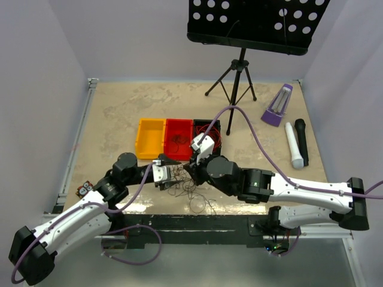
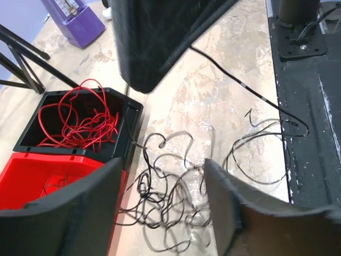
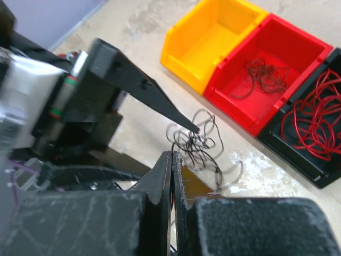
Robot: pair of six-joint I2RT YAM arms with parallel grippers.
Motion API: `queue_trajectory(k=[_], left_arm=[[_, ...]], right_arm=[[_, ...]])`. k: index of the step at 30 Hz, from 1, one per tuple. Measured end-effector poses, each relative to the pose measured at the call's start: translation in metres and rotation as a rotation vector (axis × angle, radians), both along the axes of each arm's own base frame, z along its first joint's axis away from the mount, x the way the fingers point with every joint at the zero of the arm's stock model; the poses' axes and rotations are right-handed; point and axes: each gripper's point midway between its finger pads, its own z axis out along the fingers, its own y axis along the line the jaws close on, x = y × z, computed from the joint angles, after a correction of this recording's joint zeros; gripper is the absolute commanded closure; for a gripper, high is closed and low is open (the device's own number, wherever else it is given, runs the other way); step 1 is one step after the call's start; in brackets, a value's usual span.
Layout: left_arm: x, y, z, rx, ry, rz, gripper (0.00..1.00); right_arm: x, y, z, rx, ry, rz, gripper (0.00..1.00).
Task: Untangle the cables
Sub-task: Untie the cable.
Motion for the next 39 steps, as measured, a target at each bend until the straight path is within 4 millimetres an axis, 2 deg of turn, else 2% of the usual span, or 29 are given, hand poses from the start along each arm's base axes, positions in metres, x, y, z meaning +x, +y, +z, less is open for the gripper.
queue_trajectory(k=[1, 4, 8, 14, 16, 19, 21, 22, 23, 30, 35, 39], left_arm=[[0.001, -0.001, 0.001, -0.006, 0.008, 0.004, 0.0], [0.004, -0.001, 0.007, -0.03, 0.017, 0.029, 0.0], [0.014, 0.002, 0.022, -0.089, 0.019, 0.107, 0.0], [0.009, -0.002, 0.041, -0.169, 0.064, 0.098, 0.01], [0.006, -0.005, 0.045, -0.189, 0.081, 0.073, 0.06], [0.003, -0.009, 0.047, -0.215, 0.099, 0.051, 0.24], [0.007, -0.011, 0.046, -0.222, 0.117, 0.06, 0.59], [0.01, -0.012, 0.045, -0.224, 0.131, 0.075, 0.7], [0.014, -0.011, 0.043, -0.228, 0.146, 0.101, 0.73], [0.039, -0.003, 0.052, -0.28, 0.166, 0.258, 0.7], [0.041, 0.0, 0.055, -0.295, 0.177, 0.279, 0.7], [0.039, 0.001, 0.056, -0.295, 0.156, 0.277, 0.69]], right_arm=[[0.0, 0.002, 0.007, 0.016, -0.003, 0.001, 1.0], [-0.001, 0.007, 0.013, 0.026, -0.003, 0.01, 1.0], [-0.004, 0.008, 0.004, -0.006, 0.01, 0.027, 1.0], [-0.006, 0.01, 0.006, -0.018, 0.015, 0.042, 1.0], [-0.007, 0.012, 0.015, -0.003, 0.011, 0.048, 1.0], [-0.009, 0.016, 0.032, 0.031, 0.002, 0.062, 1.0], [-0.011, 0.019, 0.044, 0.052, -0.005, 0.075, 1.0], [-0.012, 0.02, 0.047, 0.059, -0.007, 0.079, 1.0], [-0.013, 0.021, 0.052, 0.067, -0.01, 0.083, 1.0], [-0.016, 0.023, 0.056, 0.073, -0.01, 0.092, 1.0], [-0.017, 0.022, 0.057, 0.068, -0.009, 0.092, 1.0], [-0.014, 0.017, 0.075, 0.085, -0.025, 0.071, 1.0]])
